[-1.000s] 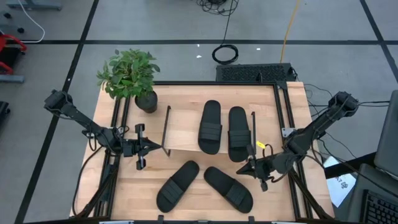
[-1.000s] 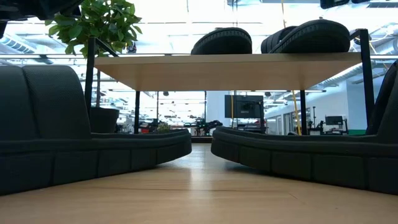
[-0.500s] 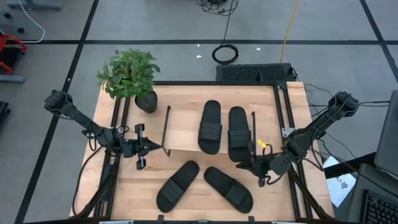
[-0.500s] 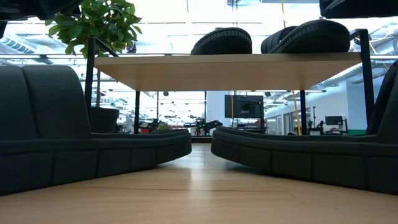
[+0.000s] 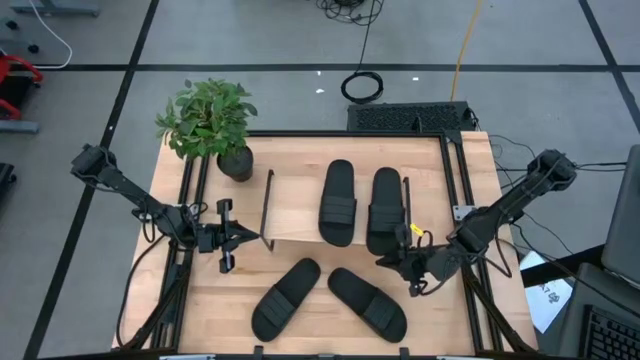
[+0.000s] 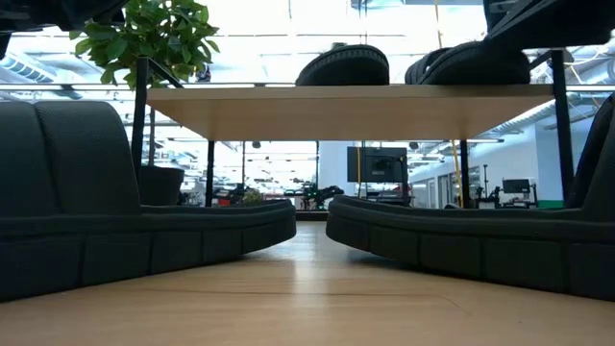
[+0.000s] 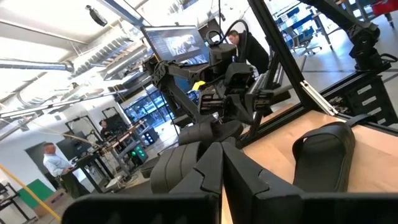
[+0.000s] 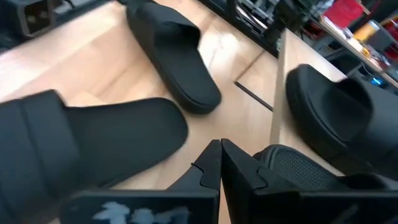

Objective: Pick and place slides into the shelf
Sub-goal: Adjust the shelf on the table, then put the black slipper under the shelf

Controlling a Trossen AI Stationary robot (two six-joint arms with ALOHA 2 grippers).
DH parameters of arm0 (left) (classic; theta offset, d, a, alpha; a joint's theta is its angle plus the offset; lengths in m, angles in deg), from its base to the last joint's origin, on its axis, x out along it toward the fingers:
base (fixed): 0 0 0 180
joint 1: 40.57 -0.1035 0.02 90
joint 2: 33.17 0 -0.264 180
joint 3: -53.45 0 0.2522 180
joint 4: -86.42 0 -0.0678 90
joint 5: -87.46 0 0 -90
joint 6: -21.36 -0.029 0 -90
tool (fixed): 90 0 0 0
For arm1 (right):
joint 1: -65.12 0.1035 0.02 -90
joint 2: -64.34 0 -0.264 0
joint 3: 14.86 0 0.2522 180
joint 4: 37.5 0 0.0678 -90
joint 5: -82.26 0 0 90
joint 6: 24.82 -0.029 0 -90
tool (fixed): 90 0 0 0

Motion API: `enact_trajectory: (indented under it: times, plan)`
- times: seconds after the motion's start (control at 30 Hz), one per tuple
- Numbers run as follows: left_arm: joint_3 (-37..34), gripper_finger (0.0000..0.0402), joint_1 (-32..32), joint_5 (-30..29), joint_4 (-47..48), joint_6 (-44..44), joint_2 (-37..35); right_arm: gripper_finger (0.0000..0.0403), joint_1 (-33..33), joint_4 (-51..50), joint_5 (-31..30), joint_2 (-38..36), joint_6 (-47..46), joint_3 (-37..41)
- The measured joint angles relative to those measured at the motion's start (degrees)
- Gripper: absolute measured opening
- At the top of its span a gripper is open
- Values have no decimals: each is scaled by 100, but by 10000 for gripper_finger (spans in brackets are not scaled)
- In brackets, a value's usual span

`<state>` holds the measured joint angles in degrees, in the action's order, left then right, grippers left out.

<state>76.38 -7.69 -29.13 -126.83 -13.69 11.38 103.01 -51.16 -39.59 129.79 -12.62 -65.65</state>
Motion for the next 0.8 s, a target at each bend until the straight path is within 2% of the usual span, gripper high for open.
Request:
enact_trajectory:
  times: [0.13,0.37,0.47,0.63,0.8]
  plan:
    - [0,2,0,0,-2,5,0,0,-153,-39,-166,3,-93,0]
    - [0,20,0,3,-1,0,0,0,-149,76,-61,7,93,2]
    - [0,23,0,32,0,-24,0,0,-142,320,200,5,267,2]
    - [0,24,0,160,41,149,0,0,-85,729,202,4,369,4]
    - [0,24,0,160,57,67,0,0,273,1414,212,-94,681,4]
